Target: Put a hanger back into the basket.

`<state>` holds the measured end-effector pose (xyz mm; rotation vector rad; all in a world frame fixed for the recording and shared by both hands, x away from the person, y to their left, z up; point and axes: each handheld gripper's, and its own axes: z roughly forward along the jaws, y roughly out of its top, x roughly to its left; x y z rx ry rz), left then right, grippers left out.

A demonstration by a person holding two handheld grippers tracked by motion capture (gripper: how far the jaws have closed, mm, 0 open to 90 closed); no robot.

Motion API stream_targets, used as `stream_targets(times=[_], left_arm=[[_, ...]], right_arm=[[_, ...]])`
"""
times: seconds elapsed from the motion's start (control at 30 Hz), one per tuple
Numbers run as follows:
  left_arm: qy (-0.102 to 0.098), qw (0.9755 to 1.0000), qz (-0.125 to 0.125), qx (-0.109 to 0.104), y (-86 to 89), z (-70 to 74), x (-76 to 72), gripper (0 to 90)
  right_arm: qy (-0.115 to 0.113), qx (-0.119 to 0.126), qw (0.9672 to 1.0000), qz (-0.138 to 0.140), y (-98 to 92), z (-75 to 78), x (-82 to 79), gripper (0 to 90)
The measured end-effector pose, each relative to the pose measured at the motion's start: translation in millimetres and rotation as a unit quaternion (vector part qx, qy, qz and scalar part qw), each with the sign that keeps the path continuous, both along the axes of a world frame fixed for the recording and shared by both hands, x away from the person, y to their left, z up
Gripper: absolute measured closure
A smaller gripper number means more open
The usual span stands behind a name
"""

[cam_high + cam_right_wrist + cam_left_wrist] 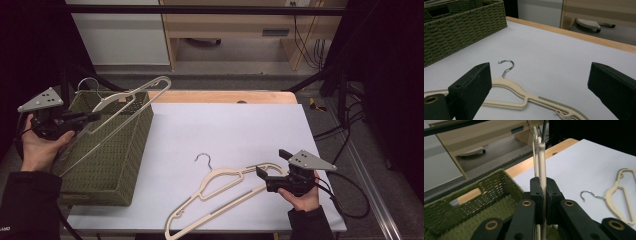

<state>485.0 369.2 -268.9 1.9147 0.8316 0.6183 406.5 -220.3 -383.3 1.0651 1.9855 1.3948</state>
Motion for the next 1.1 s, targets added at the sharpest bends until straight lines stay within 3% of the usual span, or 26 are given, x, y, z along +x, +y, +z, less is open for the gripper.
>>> stream_targets(times=[0.2, 0.53, 0.83, 1.1], left_arm=[[-0.003, 0.9995, 0.029, 0.013, 21.1, -11.4, 3.5, 86.1], [-0.006, 0.9982, 0.05, 0.033, 41.8, -28.2, 5.1, 86.0], [0.014, 0.9972, 0.052, 0.052, 46.9, -47.1, 2.8, 86.1], [0.033, 0.9957, 0.065, 0.057, 41.3, -79.4, -0.6, 86.0]], right_arm=[[0.0, 0.001, 1.0, 0.0, -0.2, 0.3, -0.2, 5.8], [0.003, -0.003, 1.0, 0.002, 1.5, -1.1, 0.4, 5.6], [0.003, -0.005, 1.0, 0.004, 1.9, -1.6, 0.9, 5.6], [0.006, -0.008, 0.9999, 0.004, 2.8, -2.5, 1.2, 5.6]])
